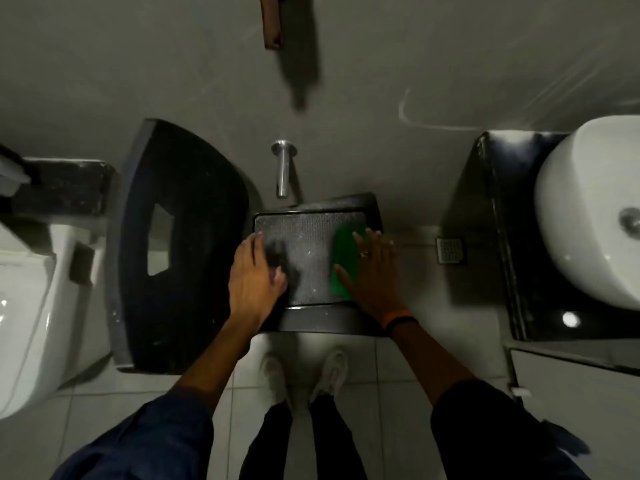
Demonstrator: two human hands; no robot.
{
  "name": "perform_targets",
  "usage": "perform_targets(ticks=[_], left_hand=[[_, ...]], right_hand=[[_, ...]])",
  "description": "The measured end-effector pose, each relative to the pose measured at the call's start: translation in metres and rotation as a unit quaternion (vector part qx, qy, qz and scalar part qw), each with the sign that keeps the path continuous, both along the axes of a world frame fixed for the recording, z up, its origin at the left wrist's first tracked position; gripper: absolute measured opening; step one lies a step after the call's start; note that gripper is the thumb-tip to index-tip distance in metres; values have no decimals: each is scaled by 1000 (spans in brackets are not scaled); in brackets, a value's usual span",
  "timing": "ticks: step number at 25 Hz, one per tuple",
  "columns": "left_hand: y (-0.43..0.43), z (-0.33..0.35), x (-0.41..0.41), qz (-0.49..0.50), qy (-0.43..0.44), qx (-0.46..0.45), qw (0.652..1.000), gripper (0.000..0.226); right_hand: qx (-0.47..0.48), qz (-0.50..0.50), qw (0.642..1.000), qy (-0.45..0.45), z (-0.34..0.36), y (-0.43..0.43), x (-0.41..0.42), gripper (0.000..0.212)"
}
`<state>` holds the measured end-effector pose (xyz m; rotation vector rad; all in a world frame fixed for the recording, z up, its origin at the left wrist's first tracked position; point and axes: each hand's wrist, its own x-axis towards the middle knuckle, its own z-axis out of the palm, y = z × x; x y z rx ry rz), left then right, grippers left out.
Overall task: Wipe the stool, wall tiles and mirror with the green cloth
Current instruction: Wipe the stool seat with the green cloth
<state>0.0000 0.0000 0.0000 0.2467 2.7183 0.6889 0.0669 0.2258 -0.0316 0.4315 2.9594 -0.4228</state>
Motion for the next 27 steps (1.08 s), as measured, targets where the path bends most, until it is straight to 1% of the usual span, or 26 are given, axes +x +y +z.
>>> perform_targets(ticks=[1,3,5,7,10,12,14,15,17,19,20,22,24,26,27], left_hand=[[-1,-13,-1,36,-36,11,999,85],[-4,-25,-3,76,-59,36,995,84],[-6,-30,-4,63,-40,21,997,82],[-5,-30,-4,56,-26,27,998,83],[-3,-28,-3,79,-36,54,995,86],[1,-34,2,80,-28,73,994,90],[0,-45,6,85,-3,84,993,91],[-1,-52,7,90,6,86,992,90],[-4,-64,8,105,24,85,991,88],[-5,-70,6,115,32,95,988,85],[-5,-70,7,115,31,112,987,83],[-4,-63,8,109,22,130,985,85],[-2,-49,8,95,48,87,990,86],[1,-30,2,64,116,24,991,78],[2,-20,-1,49,142,5,989,80]], right_hand=[[-7,-2,1000,-20,-16,-4,3,80],[-19,-6,999,-37,-35,-11,8,76],[-32,-8,999,-40,-50,-21,14,75],[-48,-14,998,-43,-59,-25,14,75],[-49,-34,998,-30,-78,-23,8,73],[-43,-46,998,-26,-100,-15,-4,72],[-36,-48,997,-45,-127,-2,-16,73],[-30,-43,996,-72,-139,3,-20,74],[-12,-40,993,-109,-162,8,-24,67],[-11,-45,995,-90,-174,8,-28,57],[-12,-55,995,-78,-177,9,-32,53],[-22,-53,994,-94,-171,18,-46,48],[-48,-60,992,-98,-155,29,-56,47],[-56,-67,994,-62,-127,37,-58,45],[-41,-65,996,-41,-109,39,-57,42]])
